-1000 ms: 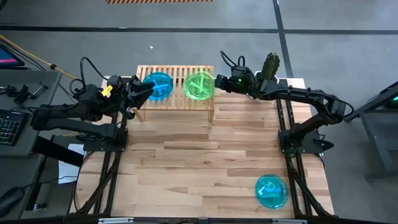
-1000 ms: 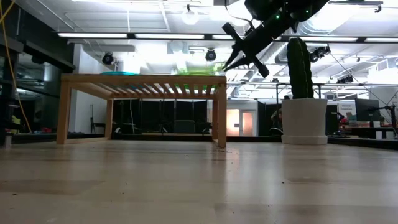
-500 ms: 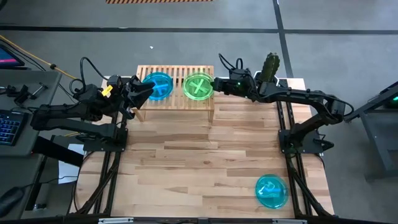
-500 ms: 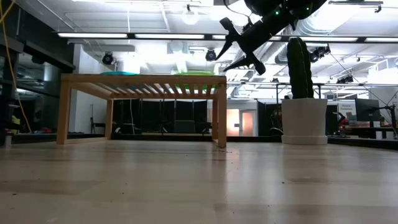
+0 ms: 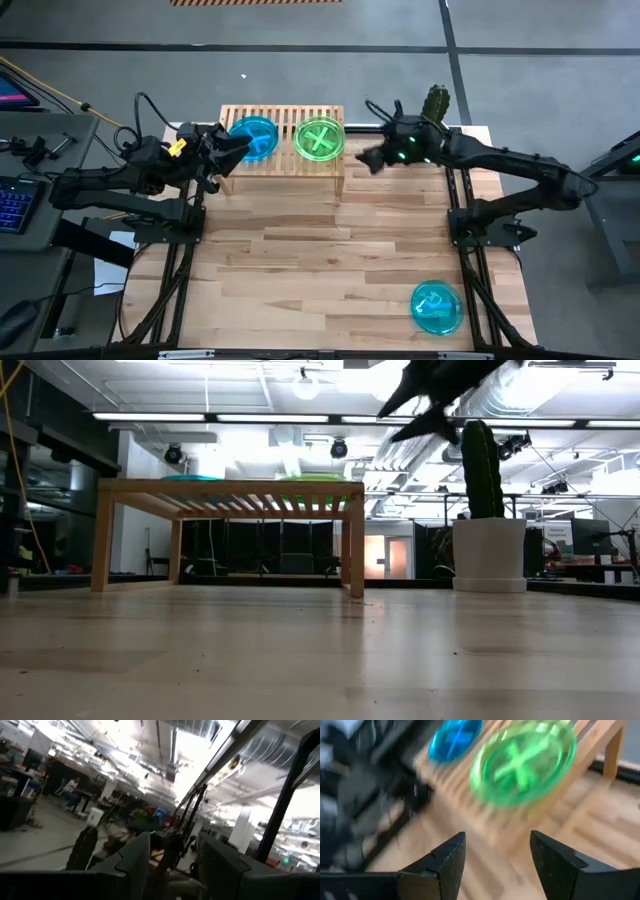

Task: Place and stack plates onto a shelf
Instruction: Stack the blue plate on top of the blue plate on the shelf

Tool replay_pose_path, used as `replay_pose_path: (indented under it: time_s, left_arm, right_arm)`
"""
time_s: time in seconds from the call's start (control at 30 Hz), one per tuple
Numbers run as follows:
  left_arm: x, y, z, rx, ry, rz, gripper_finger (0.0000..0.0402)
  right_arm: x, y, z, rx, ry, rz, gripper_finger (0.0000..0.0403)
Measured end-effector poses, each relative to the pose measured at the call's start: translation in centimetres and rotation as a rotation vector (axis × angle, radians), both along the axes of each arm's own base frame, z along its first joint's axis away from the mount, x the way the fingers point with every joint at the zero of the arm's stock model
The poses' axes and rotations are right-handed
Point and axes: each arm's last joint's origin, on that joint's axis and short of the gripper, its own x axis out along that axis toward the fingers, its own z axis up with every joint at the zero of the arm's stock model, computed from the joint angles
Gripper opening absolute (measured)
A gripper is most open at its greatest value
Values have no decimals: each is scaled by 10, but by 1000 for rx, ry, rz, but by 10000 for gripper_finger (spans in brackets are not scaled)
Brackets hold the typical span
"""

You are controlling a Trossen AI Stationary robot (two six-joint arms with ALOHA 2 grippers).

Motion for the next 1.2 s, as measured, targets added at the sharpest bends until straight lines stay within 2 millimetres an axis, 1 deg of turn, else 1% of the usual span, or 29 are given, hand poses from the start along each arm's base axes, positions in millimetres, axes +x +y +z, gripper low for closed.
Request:
replay_pose_path:
  time_s: [0.13,0.23,0.3,0.43,0.57,0.63,0.7,0.77,0.83,0.9,1.07,1.13,1.2]
  left_arm:
    - [3,0,-7,-4,71,1,156]
    - [5,0,-9,-21,98,-4,156]
    - [7,0,-10,-28,101,-3,156]
    - [8,1,-11,-37,102,18,156]
    - [8,1,-11,-40,102,28,156]
    - [8,1,-11,-40,100,28,156]
    - [8,1,-10,-40,100,28,156]
    - [8,1,-11,-40,101,28,156]
    - [8,1,-11,-40,101,28,156]
    - [8,1,-11,-40,103,28,156]
    - [8,1,-11,-40,104,28,156]
    - [8,1,-11,-40,104,28,156]
    - [8,1,-11,-40,104,28,156]
  right_arm:
    - [-22,39,5,-22,109,146,204]
    - [-38,65,2,-17,123,237,204]
    - [-47,77,0,-2,109,250,204]
    - [-61,87,2,-16,61,204,204]
    - [-67,88,6,-33,38,179,204]
    - [-67,88,6,8,34,189,204]
    - [-65,92,1,92,71,246,204]
    - [-62,100,-9,202,159,358,204]
    - [-60,112,-22,307,293,460,204]
    - [-60,126,-35,366,444,538,204]
    - [-64,168,-67,371,812,681,204]
    - [-65,185,-79,352,921,740,204]
    - [-66,202,-88,323,987,809,204]
